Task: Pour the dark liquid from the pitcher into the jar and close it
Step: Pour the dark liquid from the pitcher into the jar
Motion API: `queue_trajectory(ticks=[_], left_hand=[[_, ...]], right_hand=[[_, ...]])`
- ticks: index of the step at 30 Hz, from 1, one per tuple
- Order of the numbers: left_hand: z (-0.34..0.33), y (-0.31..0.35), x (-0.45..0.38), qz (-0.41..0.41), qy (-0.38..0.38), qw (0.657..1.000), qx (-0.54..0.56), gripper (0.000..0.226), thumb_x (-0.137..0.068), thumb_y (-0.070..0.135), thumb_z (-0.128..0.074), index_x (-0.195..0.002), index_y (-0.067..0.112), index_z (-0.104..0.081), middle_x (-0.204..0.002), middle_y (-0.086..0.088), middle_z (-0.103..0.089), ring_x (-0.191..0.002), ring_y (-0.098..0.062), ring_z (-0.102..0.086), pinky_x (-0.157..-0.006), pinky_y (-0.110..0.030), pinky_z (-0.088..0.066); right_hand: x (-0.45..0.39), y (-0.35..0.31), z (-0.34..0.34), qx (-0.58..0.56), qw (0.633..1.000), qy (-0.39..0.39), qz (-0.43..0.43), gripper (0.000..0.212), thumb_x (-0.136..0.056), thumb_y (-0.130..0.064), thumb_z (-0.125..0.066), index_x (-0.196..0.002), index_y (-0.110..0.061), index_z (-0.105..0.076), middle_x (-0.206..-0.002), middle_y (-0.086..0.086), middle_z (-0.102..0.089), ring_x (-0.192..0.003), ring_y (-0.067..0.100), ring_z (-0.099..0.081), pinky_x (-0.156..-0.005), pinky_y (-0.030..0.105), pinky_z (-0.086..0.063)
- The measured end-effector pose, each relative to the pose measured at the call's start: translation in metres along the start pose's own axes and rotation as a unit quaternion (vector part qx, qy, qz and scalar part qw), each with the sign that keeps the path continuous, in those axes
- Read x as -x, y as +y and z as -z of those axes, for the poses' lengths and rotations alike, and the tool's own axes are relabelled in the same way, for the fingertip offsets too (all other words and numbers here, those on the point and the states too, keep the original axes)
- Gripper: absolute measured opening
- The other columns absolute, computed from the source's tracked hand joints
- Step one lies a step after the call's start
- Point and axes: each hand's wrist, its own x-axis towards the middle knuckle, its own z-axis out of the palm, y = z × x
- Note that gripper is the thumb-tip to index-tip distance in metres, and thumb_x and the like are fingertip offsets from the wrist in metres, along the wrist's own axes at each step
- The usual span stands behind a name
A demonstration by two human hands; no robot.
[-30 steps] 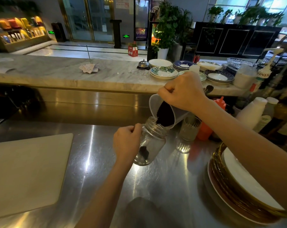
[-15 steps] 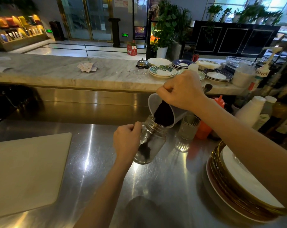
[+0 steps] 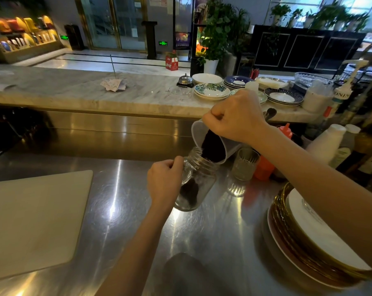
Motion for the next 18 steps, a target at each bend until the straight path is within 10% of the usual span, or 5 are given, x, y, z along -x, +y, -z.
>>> queue_trajectory(ticks=[18], left_hand=[[-0.002,-0.0053,0.0037,0.018,-0.011,0.999,0.025,0.05,-0.08,0.017,-0.052,-0.037,0.018,-0.029,-0.029,0.007,-0.022,-0.033,-0.01,-0.021,-0.046,-0.027,-0.019]], right_hand=[[0.0022,-0.0058,0.0026,-0.008,1.0,-0.014,0.017,0.044,-0.075,-0.024,-0.043,-0.033,-0.016,-0.048,-0.032,-0.008,-0.025,-0.033,0.011,-0.019,-0.044,0.015,-0.016]])
